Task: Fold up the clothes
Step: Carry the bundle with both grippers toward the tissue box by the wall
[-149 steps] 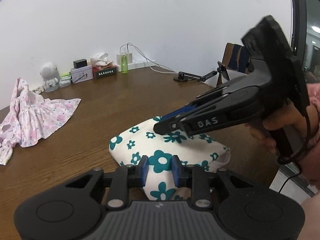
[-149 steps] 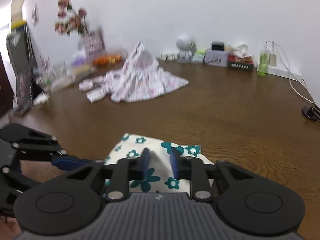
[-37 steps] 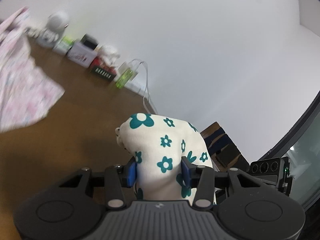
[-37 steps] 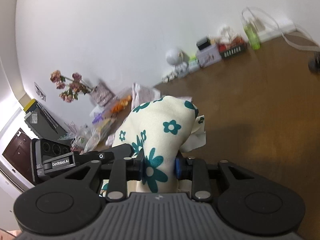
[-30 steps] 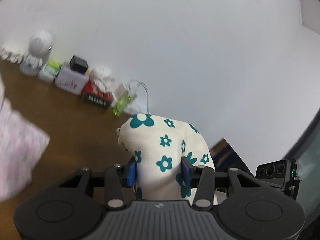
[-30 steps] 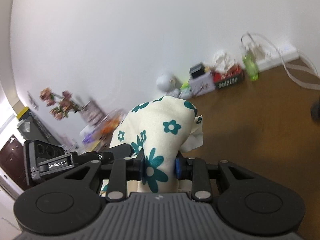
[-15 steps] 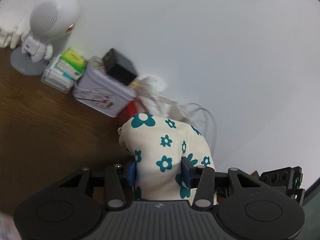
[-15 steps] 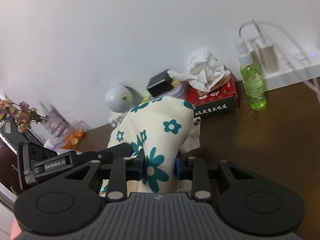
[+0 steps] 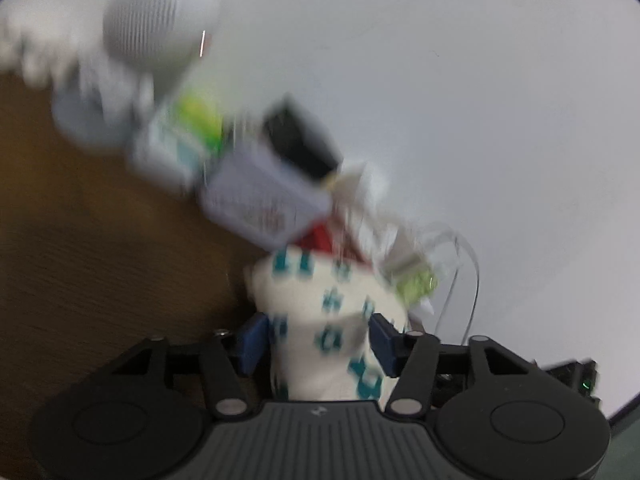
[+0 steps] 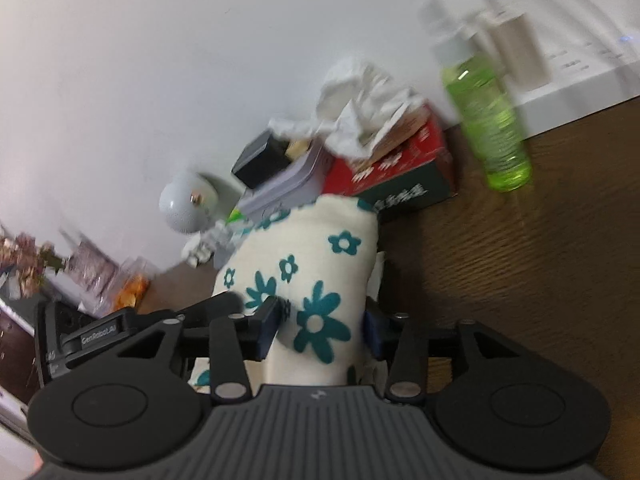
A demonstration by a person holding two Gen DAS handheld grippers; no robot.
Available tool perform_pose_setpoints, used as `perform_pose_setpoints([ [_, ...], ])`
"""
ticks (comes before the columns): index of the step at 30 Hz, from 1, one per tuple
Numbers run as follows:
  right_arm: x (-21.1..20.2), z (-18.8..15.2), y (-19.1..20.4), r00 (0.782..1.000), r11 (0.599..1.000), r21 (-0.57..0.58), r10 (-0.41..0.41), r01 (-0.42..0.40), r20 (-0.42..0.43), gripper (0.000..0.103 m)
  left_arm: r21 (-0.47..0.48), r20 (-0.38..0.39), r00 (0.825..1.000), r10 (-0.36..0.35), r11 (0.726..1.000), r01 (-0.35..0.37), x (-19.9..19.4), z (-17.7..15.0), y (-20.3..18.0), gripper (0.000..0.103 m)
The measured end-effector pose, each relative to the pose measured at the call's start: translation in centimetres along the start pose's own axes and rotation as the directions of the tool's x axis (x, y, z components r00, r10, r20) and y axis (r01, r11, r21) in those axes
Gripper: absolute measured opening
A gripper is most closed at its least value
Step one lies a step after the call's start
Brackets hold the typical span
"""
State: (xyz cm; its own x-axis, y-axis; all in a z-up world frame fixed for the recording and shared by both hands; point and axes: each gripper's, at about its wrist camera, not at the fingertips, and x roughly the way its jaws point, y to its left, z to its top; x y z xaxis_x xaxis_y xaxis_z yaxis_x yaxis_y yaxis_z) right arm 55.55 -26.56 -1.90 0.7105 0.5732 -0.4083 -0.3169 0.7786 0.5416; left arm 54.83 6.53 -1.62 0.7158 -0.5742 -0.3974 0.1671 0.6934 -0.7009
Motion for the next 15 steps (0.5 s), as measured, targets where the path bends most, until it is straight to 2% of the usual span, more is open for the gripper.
perform_pose_setpoints([
  [2, -1.1, 0.2, 0.6, 0.998, 0.999, -0.030, -0.023, 0.025, 0.059, 0.045, 0.086, 0.097, 0.995, 0.022, 0.996, -0.030, -1.9, 0.4, -1.6, 0.061],
  [4, -2.2, 0.5, 1.3, 0.992, 0.997, -0.059, -0.045, 0.052, 0.118, 0.045, 0.190, 0.121, 0.992, 0.028, 0.980, -0.051, -2.4, 0.0, -3.9, 0.060],
  [5, -2.8, 0.6, 1.6, 0.987, 0.995, -0.073, -0.055, 0.066, 0.148, 0.044, 0.260, 0.117, 0.992, 0.054, 0.962, -0.083, -1.9, -0.5, -5.3, 0.055],
  [8, -0.7, 0.3, 4.0, 0.983, 0.974, -0.186, -0.100, 0.129, 0.156, 0.024, 0.448, 0.082, 0.983, 0.163, 0.875, -0.182, 0.5, -2.6, -8.6, 0.025],
  [9, 0.3, 0.1, 4.3, 0.984, 0.970, -0.202, -0.107, 0.135, 0.142, 0.019, 0.497, 0.072, 0.979, 0.191, 0.844, -0.201, 1.2, -3.4, -9.4, 0.022],
  [11, 2.0, -0.2, 4.7, 0.986, 0.962, -0.231, -0.120, 0.145, 0.119, 0.014, 0.571, 0.075, 0.967, 0.243, 0.785, -0.242, 2.0, -4.7, -10.4, 0.021],
  [13, 3.3, -0.4, 4.8, 0.986, 0.955, -0.253, -0.134, 0.156, 0.101, 0.013, 0.628, 0.093, 0.951, 0.294, 0.724, -0.285, 2.3, -5.8, -11.0, 0.021],
  [14, 3.6, -0.7, 4.7, 0.986, 0.952, -0.260, -0.143, 0.161, 0.088, 0.013, 0.642, 0.094, 0.946, 0.309, 0.708, -0.295, 2.4, -6.0, -11.1, 0.021],
  [15, 3.9, -0.9, 4.6, 0.986, 0.950, -0.265, -0.152, 0.167, 0.074, 0.013, 0.647, 0.088, 0.945, 0.315, 0.704, -0.294, 2.3, -6.1, -11.0, 0.021],
])
